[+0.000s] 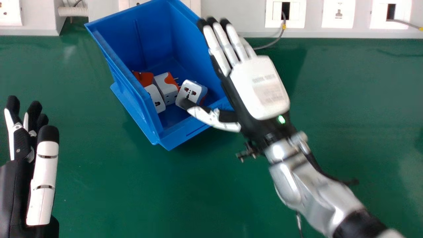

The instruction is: Pick all objects and put in blue box

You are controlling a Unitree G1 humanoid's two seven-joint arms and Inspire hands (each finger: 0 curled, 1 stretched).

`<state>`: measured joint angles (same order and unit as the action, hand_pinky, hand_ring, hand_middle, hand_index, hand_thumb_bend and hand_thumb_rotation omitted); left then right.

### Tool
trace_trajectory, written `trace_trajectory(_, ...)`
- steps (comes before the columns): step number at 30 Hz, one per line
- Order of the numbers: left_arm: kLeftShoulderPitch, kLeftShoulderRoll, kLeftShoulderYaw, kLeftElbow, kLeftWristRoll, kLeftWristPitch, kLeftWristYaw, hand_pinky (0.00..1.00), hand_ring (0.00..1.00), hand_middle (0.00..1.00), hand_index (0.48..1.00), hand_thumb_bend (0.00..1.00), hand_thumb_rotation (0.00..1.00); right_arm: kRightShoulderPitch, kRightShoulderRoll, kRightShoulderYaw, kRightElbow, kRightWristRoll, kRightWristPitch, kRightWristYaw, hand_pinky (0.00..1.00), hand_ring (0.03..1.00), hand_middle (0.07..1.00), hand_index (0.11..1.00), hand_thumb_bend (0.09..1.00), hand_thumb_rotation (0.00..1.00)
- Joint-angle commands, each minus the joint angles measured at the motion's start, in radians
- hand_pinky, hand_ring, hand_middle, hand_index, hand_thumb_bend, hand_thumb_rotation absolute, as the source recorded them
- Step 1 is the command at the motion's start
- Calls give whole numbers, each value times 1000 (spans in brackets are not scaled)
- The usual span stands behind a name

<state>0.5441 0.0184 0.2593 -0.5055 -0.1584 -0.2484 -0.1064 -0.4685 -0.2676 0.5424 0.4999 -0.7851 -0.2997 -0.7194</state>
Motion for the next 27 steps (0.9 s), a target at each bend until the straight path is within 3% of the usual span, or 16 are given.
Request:
trace_trajectory(1, -1, 2, -2, -2, 3, -10, 3, 1000, 1000, 1000, 1000, 437, 845, 87, -40, -62, -131, 63, -51, 37, 916, 1000, 1000, 1000, 280, 761)
trace_trajectory(3, -6, 0, -4, 4, 4, -12, 5, 1000, 1000, 1000, 1000, 445, 840, 170, -58, -111, -203, 138, -91, 91, 923, 1000, 1000, 1000, 285, 759)
trace_trajectory(4, -10, 1, -5, 7, -4, -9, 3, 1000, 1000, 1000, 1000, 445, 840, 205, -62, -134, -231, 184, -112, 126, 923, 1000, 1000, 1000, 285, 759)
trace_trajectory(8, -28, 6, -6, 17, 13, -3, 11, 1000, 1000, 1000, 1000, 455, 822, 335, -79, -225, -319, 393, -176, 295, 941, 1000, 1000, 1000, 302, 779)
trace_trajectory(12, -52, 15, -5, 38, 34, -11, 14, 1000, 1000, 1000, 1000, 456, 816, 406, -68, -297, -342, 518, -199, 403, 948, 1000, 1000, 1000, 313, 803)
trace_trajectory(16, -67, 20, -2, 52, 42, -17, 14, 1000, 1000, 1000, 1000, 453, 820, 448, -59, -359, -333, 575, -227, 461, 957, 1000, 1000, 1000, 335, 874)
trace_trajectory(23, -87, 30, 7, 70, 17, -13, 2, 1000, 1000, 1000, 999, 428, 828, 501, -43, -454, -345, 577, -218, 498, 967, 1000, 1000, 1000, 379, 949)
trace_trajectory(27, -103, 40, 13, 87, 25, -17, 2, 1000, 1000, 1000, 998, 415, 826, 516, -28, -488, -354, 582, -207, 515, 974, 1000, 1000, 1000, 393, 968)
